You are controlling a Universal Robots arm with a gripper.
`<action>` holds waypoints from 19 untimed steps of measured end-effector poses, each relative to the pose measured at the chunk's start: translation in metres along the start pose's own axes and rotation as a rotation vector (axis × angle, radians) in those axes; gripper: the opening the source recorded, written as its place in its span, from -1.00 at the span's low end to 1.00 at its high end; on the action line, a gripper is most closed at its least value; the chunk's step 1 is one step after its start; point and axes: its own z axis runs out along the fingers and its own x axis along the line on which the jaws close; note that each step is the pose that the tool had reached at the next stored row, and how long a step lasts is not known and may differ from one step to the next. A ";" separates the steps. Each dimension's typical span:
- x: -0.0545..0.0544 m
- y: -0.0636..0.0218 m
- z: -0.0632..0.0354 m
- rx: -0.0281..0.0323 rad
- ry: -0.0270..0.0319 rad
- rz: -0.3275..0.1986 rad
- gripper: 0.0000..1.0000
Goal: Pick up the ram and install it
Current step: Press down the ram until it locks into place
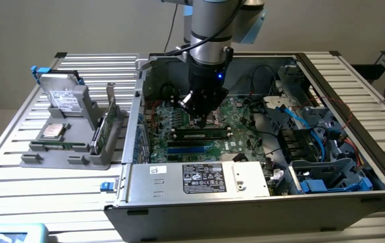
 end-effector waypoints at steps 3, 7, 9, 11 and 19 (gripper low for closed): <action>0.000 0.0000 -0.0001 0.0043 -0.0038 0.029 -0.79; 0.000 0.0000 0.0000 0.0123 -0.0033 0.067 -0.79; 0.000 0.0000 0.0000 0.0163 -0.0024 0.085 -0.79; 0.000 0.0000 0.0000 0.0204 -0.0015 0.104 -0.79; 0.000 0.0000 -0.0001 0.0324 0.0017 0.181 -0.79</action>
